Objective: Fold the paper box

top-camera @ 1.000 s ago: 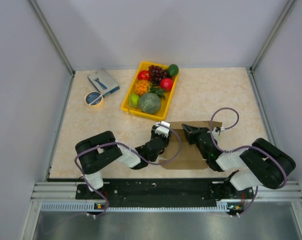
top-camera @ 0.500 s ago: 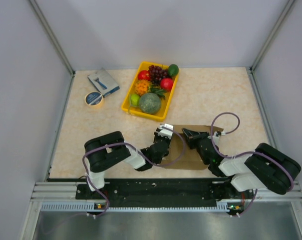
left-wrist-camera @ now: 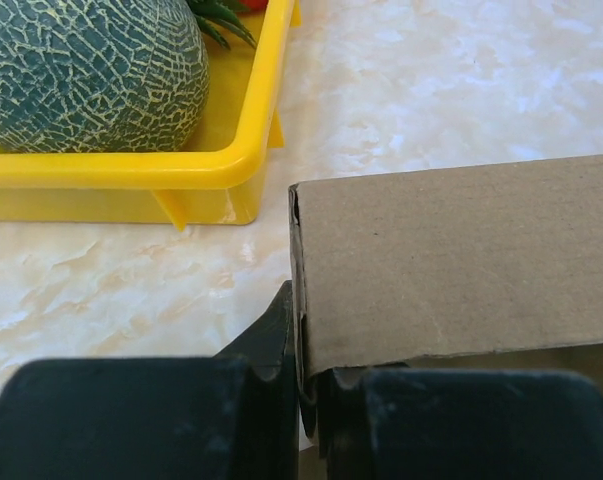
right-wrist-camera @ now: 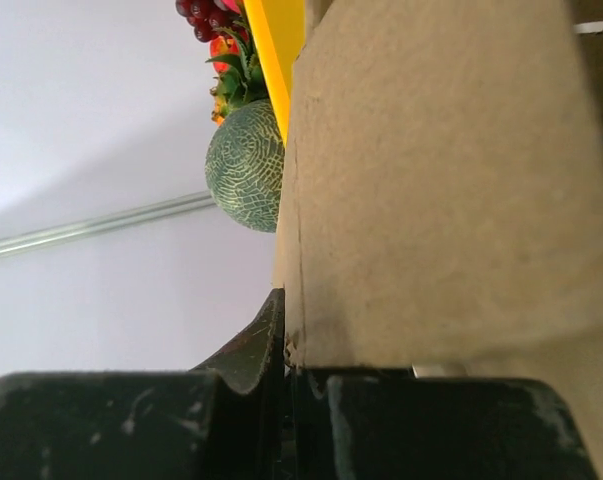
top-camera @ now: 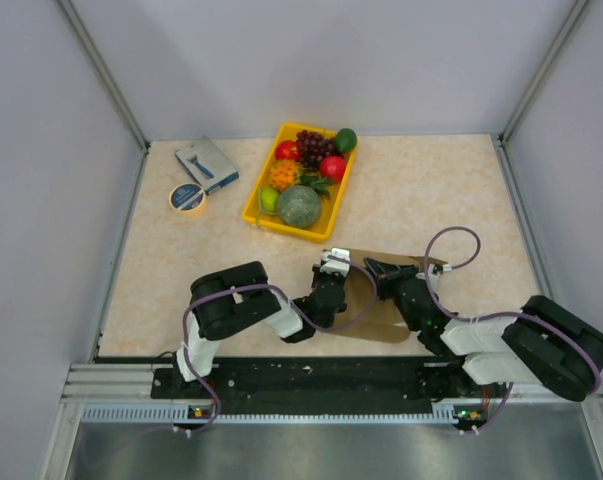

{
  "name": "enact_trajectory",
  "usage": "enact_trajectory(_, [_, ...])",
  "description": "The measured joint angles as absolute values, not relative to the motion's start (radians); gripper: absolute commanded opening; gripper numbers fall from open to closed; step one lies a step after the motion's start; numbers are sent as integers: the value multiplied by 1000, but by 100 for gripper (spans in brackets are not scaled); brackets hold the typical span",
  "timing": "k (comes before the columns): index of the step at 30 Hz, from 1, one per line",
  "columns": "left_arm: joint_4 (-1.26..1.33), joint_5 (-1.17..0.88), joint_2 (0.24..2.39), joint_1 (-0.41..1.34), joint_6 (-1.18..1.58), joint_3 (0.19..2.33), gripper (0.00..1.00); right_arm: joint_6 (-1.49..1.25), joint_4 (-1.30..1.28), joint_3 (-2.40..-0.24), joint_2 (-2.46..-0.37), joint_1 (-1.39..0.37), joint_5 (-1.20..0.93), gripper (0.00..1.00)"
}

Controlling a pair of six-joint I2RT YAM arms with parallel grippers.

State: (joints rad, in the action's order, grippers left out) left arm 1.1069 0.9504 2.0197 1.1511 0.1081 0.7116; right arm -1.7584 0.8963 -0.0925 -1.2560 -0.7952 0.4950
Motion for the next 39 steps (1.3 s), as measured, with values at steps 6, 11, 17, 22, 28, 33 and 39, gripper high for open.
enact_trajectory(6, [1122,910,2017,1150,123,685,29,-1758,859,-93,-1239,-798,495,0])
enact_trajectory(11, [1146,857,1935,1138,153,572,72,-1758,874,-93,-1260,-802,496,0])
enact_trajectory(17, [1153,774,1829,1127,197,466,71,-1760,911,-93,-1296,-802,501,0])
enact_trajectory(22, [1148,749,1821,1127,208,464,54,-1765,912,-93,-1297,-802,506,0])
enact_trajectory(28, [1084,796,1866,1132,186,562,8,-1777,903,-94,-1294,-802,512,0])
enact_trajectory(33, [1081,866,1943,1151,161,645,0,-1784,881,-101,-1280,-800,527,0])
enact_trajectory(39, [1124,868,1951,1156,147,625,56,-1777,875,-101,-1277,-800,521,3])
